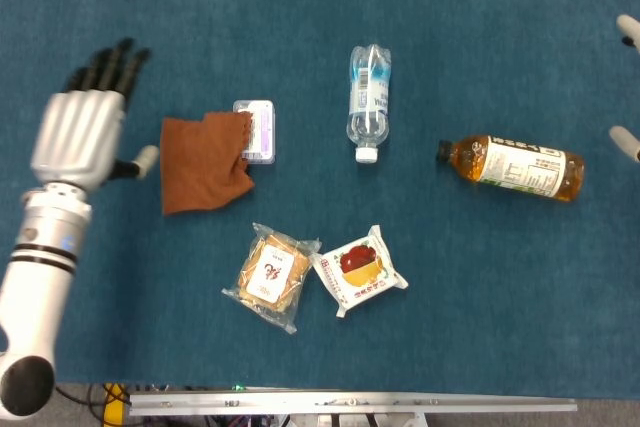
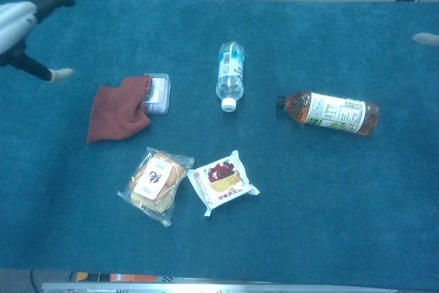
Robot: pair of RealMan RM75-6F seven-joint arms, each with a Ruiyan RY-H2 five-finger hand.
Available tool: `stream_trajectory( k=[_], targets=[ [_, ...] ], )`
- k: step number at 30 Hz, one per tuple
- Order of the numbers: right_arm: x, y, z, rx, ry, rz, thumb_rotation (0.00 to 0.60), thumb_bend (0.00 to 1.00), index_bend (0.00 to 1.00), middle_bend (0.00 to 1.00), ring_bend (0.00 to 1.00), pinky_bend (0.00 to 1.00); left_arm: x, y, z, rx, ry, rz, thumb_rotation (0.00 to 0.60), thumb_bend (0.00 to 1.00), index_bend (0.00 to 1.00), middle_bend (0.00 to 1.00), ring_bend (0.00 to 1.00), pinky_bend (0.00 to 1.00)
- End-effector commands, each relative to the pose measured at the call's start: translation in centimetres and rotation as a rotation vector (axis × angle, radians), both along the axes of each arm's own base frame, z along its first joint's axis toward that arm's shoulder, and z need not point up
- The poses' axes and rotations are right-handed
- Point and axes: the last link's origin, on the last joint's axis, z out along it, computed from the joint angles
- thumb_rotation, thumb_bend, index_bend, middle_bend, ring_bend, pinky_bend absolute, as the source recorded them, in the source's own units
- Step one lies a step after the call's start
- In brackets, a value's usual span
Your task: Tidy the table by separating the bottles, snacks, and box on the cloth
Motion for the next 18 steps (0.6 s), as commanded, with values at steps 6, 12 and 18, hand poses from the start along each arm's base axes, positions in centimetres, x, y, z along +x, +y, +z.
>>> stream_trajectory(
  k=[6, 12, 18],
  targets=[
    [-1.6, 1.4, -0.1, -0.037, -0.005, -0.054, 0.600, 0.14, 0.09, 0.28, 0.29, 0.50, -4.4, -0.6, 2.7, 0.123, 0.001, 0.013, 0.600, 0.25, 0.00, 0.00, 0.00, 0.13],
    [-2.9, 2.3, -0.2, -0.056, -0.009, -0.097, 0.600, 0.14, 0.09, 0.28, 0.29, 0.49, -6.2, -2.4, 3.3, 0.151, 0.006, -0.045, 0.600, 0.25, 0.02, 0.03, 0.00, 0.13],
    [-3.8, 3.4, -0.2, -0.075, -0.014, -0.134, 0.600, 0.14, 0.09, 0.28, 0.29, 0.50, -7.5, -4.2, 3.9, 0.196, -0.002, -0.070, 0.600, 0.25, 0.05, 0.06, 0.00, 0.13]
  ],
)
